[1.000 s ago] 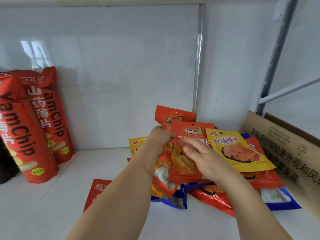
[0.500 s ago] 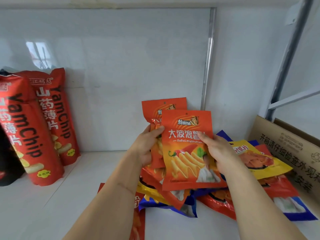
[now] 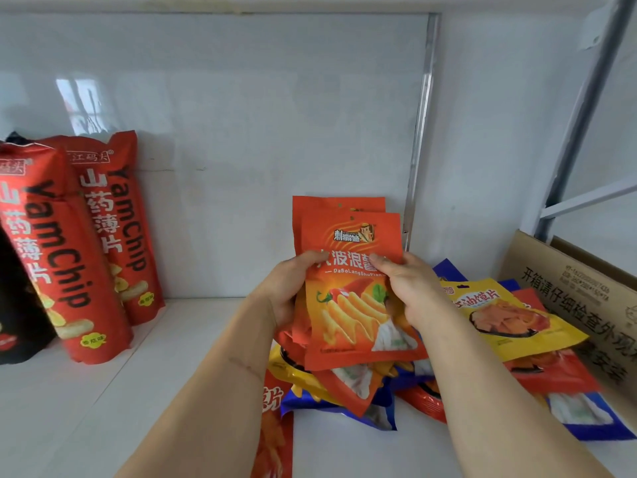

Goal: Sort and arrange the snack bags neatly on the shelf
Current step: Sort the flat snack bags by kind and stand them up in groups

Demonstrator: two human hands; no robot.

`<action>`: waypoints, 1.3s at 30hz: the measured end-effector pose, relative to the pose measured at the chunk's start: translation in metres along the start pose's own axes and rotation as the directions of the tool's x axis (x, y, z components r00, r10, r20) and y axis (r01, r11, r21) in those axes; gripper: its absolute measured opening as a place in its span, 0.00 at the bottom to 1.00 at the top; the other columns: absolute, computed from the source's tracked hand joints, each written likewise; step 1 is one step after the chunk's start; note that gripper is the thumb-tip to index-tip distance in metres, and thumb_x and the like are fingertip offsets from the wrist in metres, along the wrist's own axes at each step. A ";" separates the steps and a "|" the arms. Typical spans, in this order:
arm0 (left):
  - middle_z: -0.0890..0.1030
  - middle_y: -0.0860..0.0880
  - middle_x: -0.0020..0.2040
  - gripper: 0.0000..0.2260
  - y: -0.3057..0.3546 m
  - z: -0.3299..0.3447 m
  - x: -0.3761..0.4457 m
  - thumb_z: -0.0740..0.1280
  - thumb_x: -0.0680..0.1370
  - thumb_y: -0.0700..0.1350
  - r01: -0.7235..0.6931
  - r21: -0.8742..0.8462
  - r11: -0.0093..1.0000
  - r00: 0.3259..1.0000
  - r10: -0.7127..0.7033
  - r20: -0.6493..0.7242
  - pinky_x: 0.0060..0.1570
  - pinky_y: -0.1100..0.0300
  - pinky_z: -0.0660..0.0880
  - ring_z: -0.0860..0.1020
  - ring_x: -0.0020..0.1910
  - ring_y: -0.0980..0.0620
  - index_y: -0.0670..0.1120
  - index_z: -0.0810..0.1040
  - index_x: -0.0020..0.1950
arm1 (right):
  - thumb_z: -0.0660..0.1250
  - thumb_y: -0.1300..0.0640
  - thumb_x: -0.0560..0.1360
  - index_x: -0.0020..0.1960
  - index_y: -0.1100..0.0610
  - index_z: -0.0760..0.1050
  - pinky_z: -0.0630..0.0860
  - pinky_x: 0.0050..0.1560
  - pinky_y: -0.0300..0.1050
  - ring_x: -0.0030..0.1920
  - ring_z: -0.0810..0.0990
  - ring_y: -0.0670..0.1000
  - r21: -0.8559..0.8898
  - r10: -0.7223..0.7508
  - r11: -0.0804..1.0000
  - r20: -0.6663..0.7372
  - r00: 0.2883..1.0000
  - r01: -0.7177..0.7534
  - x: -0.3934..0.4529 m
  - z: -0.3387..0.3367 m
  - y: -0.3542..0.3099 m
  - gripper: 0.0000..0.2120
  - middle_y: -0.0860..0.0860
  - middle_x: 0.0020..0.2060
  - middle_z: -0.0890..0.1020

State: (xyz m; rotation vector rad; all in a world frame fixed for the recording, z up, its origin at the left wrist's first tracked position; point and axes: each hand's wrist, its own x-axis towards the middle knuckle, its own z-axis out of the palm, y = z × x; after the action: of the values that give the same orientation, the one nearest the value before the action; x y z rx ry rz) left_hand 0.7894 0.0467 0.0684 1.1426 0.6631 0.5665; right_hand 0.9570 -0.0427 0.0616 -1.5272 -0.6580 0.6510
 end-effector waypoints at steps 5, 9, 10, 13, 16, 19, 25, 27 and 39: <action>0.86 0.39 0.50 0.13 0.008 -0.020 0.000 0.68 0.80 0.42 -0.010 0.045 0.999 0.997 0.014 -0.082 0.41 0.49 0.84 0.86 0.40 0.43 0.40 0.78 0.64 | 0.73 0.39 0.71 0.53 0.52 0.78 0.81 0.52 0.58 0.45 0.85 0.55 -0.034 -0.001 0.999 0.028 1.000 0.002 -0.002 0.010 -0.005 0.19 0.51 0.45 0.86; 0.87 0.40 0.46 0.12 0.016 -0.055 -0.009 0.66 0.81 0.41 -0.031 0.012 0.999 0.988 0.033 -0.153 0.36 0.49 0.84 0.86 0.37 0.44 0.39 0.78 0.63 | 0.65 0.32 0.72 0.57 0.53 0.76 0.79 0.53 0.55 0.48 0.83 0.56 -0.284 -0.005 0.959 -0.004 1.000 0.004 -0.006 -0.009 -0.006 0.26 0.52 0.50 0.83; 0.86 0.40 0.46 0.12 0.019 -0.065 -0.013 0.66 0.81 0.42 -0.028 0.014 0.999 0.986 0.030 -0.164 0.36 0.48 0.84 0.86 0.37 0.44 0.40 0.79 0.63 | 0.63 0.32 0.74 0.59 0.54 0.75 0.79 0.53 0.54 0.49 0.82 0.56 -0.393 0.002 0.920 -0.010 1.000 -0.006 -0.009 -0.015 -0.005 0.27 0.53 0.51 0.83; 0.87 0.41 0.48 0.12 0.023 -0.093 -0.023 0.67 0.80 0.44 -0.003 0.023 1.000 0.982 0.007 -0.191 0.36 0.47 0.84 0.86 0.39 0.43 0.42 0.79 0.62 | 0.56 0.30 0.75 0.61 0.55 0.77 0.76 0.55 0.51 0.52 0.80 0.55 -0.693 0.038 0.720 0.004 0.999 -0.024 -0.009 -0.023 0.002 0.32 0.54 0.54 0.82; 0.86 0.40 0.52 0.14 0.024 -0.110 -0.030 0.67 0.80 0.45 0.025 0.030 0.999 0.979 -0.018 -0.202 0.40 0.46 0.84 0.86 0.42 0.42 0.42 0.78 0.64 | 0.49 0.20 0.66 0.66 0.53 0.75 0.75 0.58 0.53 0.57 0.79 0.57 -0.797 0.091 0.598 -0.033 0.995 -0.081 -0.009 -0.019 0.007 0.45 0.54 0.59 0.80; 0.85 0.39 0.54 0.15 0.019 -0.120 -0.034 0.67 0.80 0.45 0.044 0.042 0.998 0.978 -0.034 -0.207 0.43 0.45 0.84 0.86 0.44 0.42 0.41 0.77 0.66 | 0.50 0.21 0.67 0.70 0.54 0.70 0.73 0.61 0.55 0.64 0.75 0.61 -0.815 0.060 0.551 -0.175 0.983 -0.179 -0.012 -0.022 0.008 0.47 0.56 0.66 0.76; 0.86 0.40 0.50 0.13 0.013 -0.125 -0.033 0.67 0.80 0.46 0.053 0.022 0.998 0.978 -0.047 -0.205 0.38 0.47 0.84 0.86 0.41 0.42 0.42 0.78 0.63 | 0.67 0.39 0.74 0.70 0.62 0.64 0.75 0.48 0.49 0.56 0.79 0.61 -0.552 -0.004 0.804 -0.378 0.926 -0.222 -0.016 -0.025 0.011 0.35 0.59 0.59 0.79; 0.86 0.40 0.50 0.14 0.011 -0.124 -0.030 0.68 0.80 0.45 0.052 0.021 0.998 0.978 -0.047 -0.206 0.39 0.46 0.84 0.86 0.41 0.42 0.42 0.78 0.64 | 0.70 0.44 0.74 0.64 0.63 0.70 0.75 0.38 0.46 0.48 0.81 0.58 -0.243 0.063 0.956 -0.383 0.922 -0.166 -0.015 -0.019 0.013 0.28 0.58 0.52 0.81; 0.85 0.40 0.55 0.13 0.005 -0.128 -0.022 0.67 0.81 0.47 0.047 -0.002 0.999 0.983 -0.047 -0.176 0.44 0.45 0.83 0.85 0.47 0.41 0.44 0.77 0.64 | 0.67 0.46 0.78 0.50 0.56 0.79 0.76 0.48 0.50 0.44 0.79 0.51 -0.435 -0.067 0.901 -0.116 0.991 0.011 -0.027 -0.019 0.024 0.13 0.53 0.48 0.83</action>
State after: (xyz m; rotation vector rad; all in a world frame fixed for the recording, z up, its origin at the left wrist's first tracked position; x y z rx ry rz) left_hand 0.6809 0.1132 0.0428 1.0837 0.8407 0.6316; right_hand 0.9534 -0.0764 0.0395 -1.9457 -0.7676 0.3826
